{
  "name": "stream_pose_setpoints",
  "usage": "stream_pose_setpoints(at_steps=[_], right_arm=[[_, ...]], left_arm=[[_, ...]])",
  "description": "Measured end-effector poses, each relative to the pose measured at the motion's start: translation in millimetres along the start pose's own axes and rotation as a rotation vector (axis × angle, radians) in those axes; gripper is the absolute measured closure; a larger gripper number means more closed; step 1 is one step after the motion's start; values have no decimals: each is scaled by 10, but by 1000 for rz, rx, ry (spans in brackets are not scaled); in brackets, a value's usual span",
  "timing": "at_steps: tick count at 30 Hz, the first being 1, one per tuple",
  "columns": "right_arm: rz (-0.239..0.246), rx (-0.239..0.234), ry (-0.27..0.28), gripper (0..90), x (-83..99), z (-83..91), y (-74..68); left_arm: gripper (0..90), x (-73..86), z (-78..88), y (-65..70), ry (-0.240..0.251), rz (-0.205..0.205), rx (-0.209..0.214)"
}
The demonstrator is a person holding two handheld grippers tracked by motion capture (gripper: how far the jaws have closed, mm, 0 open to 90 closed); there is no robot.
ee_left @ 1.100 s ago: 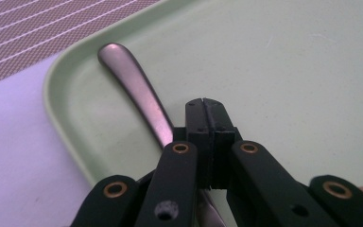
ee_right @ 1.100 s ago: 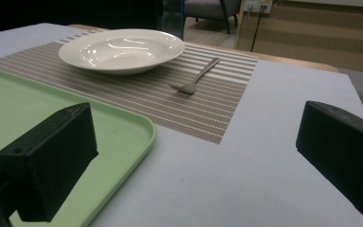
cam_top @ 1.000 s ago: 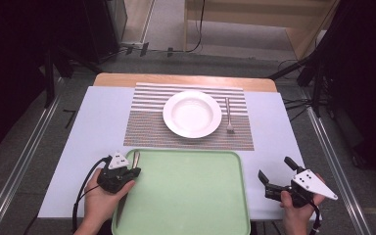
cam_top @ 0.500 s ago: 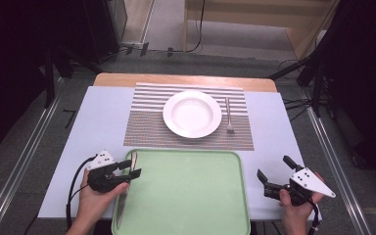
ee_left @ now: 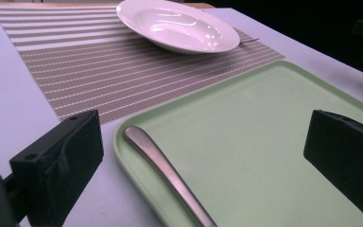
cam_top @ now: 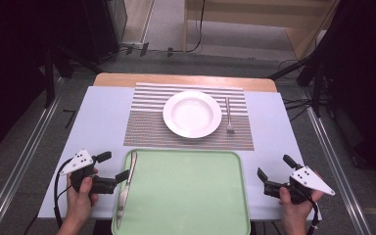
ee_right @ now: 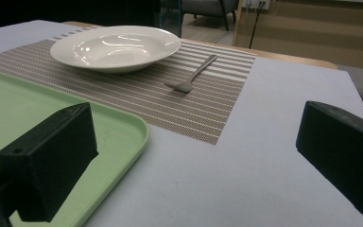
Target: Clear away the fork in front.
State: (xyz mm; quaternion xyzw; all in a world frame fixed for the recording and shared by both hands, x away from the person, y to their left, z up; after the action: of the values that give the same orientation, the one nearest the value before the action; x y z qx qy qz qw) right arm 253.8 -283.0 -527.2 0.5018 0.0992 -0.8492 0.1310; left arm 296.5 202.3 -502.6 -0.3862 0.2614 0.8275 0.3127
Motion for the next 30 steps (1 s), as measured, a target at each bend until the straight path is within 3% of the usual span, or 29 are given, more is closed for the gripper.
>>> stream_pose_setpoints(at_steps=[3, 5, 9, 14, 22, 27, 30], right_arm=[[7, 3, 2, 0, -9, -3, -7], [2, -4, 4, 0, -15, -3, -30], [14, -10, 3, 0, -22, -29, -70], [5, -12, -4, 0, -26, -47, -91], [31, 2, -23, 0, -116, -54, -136], [12, 16, -31, 0, -195, -34, -138], [16, 28, -41, 0, -232, -56, -112]], left_arm=[[0, -17, 77, -43, 40, -11, -29], [0, -49, 158, -74, 84, -33, -72], [0, -65, 251, -115, 125, -38, -81], [0, -7, 283, -195, 106, -26, -88], [0, 15, 377, -264, 141, -20, -99], [0, 61, 431, -286, 147, -49, -109], [0, 86, 446, -321, 154, -38, -114]])
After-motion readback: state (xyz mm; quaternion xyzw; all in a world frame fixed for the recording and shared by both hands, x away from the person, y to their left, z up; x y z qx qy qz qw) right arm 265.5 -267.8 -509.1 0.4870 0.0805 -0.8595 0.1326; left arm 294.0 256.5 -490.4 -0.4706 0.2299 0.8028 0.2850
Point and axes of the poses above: each handheld gripper's, and its own axes: z roughly backward along the jaws, x roughly out of its underside, y roughly to its right, the point moved 8 cm from there along -z, roughly forward along the jaws, and after that the axes turned 11 degrees about -y, right-handed, at the moved point
